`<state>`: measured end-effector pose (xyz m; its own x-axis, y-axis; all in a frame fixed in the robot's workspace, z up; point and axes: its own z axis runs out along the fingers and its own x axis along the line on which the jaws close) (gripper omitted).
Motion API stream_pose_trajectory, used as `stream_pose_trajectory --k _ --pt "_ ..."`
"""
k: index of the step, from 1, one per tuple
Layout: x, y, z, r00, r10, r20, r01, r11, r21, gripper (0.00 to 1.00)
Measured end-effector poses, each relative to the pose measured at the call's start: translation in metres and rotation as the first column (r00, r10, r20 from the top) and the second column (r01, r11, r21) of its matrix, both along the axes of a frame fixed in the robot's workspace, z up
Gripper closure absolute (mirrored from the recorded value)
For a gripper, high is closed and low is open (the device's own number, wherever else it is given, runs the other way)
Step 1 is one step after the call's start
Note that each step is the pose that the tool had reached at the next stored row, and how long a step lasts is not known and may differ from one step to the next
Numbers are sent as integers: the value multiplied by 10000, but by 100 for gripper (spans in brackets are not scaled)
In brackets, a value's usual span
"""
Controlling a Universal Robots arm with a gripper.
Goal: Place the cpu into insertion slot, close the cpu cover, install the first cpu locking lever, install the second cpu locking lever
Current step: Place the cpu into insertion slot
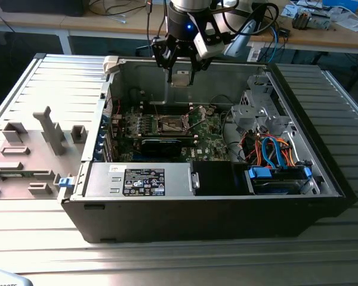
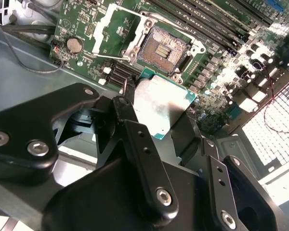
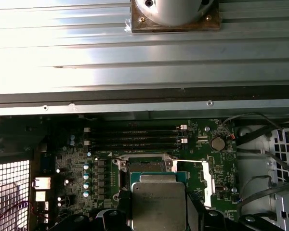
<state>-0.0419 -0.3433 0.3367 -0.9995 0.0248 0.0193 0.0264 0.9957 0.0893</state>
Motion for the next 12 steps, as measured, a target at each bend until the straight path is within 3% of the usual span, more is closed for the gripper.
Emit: stream_pose_trajectory --k 12 --pt "0 0 -8 10000 0 0 0 10000 0 46"
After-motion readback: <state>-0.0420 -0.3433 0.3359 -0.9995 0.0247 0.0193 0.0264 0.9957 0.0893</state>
